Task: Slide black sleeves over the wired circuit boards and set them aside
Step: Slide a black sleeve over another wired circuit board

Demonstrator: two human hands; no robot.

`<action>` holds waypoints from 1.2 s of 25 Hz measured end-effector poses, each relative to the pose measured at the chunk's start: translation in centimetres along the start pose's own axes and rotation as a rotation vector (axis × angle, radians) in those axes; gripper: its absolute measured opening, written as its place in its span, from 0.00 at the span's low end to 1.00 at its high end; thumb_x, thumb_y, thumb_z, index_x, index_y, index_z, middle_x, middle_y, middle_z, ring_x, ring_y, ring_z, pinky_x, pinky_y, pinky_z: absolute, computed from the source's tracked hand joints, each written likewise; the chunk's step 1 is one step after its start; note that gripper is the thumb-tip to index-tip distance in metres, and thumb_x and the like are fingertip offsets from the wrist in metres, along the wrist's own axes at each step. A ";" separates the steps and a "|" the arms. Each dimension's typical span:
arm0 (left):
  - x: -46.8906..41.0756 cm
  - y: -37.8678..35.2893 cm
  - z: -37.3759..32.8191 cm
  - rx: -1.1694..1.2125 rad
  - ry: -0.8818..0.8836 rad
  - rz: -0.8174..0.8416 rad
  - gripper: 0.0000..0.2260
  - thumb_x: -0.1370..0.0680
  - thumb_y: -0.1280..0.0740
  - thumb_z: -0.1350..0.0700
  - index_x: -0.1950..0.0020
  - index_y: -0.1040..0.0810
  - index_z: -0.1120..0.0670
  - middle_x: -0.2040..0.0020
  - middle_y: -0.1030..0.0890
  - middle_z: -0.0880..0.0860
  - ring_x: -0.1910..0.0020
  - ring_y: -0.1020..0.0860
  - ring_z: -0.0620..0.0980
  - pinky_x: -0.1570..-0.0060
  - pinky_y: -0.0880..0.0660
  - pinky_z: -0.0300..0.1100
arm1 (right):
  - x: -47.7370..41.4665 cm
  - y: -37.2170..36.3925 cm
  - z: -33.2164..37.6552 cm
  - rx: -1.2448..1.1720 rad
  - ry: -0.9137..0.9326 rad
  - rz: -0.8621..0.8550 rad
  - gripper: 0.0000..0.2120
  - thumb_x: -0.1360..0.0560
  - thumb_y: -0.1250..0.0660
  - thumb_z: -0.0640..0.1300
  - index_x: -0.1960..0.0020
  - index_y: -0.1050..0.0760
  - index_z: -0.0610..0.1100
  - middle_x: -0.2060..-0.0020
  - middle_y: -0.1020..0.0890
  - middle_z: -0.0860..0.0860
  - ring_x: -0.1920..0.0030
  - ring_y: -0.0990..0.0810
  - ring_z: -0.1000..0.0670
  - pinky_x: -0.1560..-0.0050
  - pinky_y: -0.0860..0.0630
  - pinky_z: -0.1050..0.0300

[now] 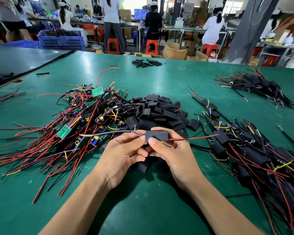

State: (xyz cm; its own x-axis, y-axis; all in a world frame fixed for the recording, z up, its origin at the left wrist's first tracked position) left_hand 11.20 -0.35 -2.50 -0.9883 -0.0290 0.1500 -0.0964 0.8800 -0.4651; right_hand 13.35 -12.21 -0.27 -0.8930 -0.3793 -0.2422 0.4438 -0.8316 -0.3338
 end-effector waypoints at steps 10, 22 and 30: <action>0.0 0.1 0.1 -0.072 0.030 0.021 0.03 0.27 0.28 0.59 0.56 0.18 0.58 0.63 0.23 0.56 0.71 0.25 0.49 0.71 0.27 0.37 | -0.2 0.5 -1.6 -0.011 -0.136 0.022 0.16 0.30 0.24 0.44 0.43 0.20 0.45 0.44 0.15 0.42 0.57 0.18 0.46 0.49 0.22 0.45; 0.2 0.9 -1.2 -0.196 -0.143 -0.056 0.06 0.24 0.32 0.63 0.57 0.16 0.59 0.66 0.23 0.62 0.74 0.27 0.52 0.74 0.31 0.38 | 0.1 0.9 -1.7 0.253 -0.237 0.001 0.23 0.28 0.30 0.60 0.47 0.18 0.40 0.65 0.17 0.45 0.75 0.29 0.52 0.74 0.34 0.62; 0.3 0.8 -1.6 -0.161 -0.167 -0.061 0.11 0.28 0.29 0.55 0.49 0.16 0.60 0.63 0.22 0.54 0.73 0.27 0.50 0.74 0.32 0.38 | -0.1 3.6 0.0 -0.360 -0.195 -0.390 0.12 0.31 0.30 0.48 0.54 0.24 0.40 0.64 0.15 0.43 0.76 0.26 0.51 0.74 0.27 0.62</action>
State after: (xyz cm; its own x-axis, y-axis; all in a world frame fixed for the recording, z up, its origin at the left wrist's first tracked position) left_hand 11.04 1.11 -1.45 -0.9884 -0.1505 0.0205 -0.1494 0.9381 -0.3126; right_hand 15.01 -15.22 -1.43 -0.9780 -0.1681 0.1232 0.0449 -0.7475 -0.6628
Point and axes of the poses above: each hand's wrist, its own x-axis away from the middle knuckle, its own y-axis out of the back of the hand, z = x × y, the point moved 10 cm from there along -x, towards the middle knuckle
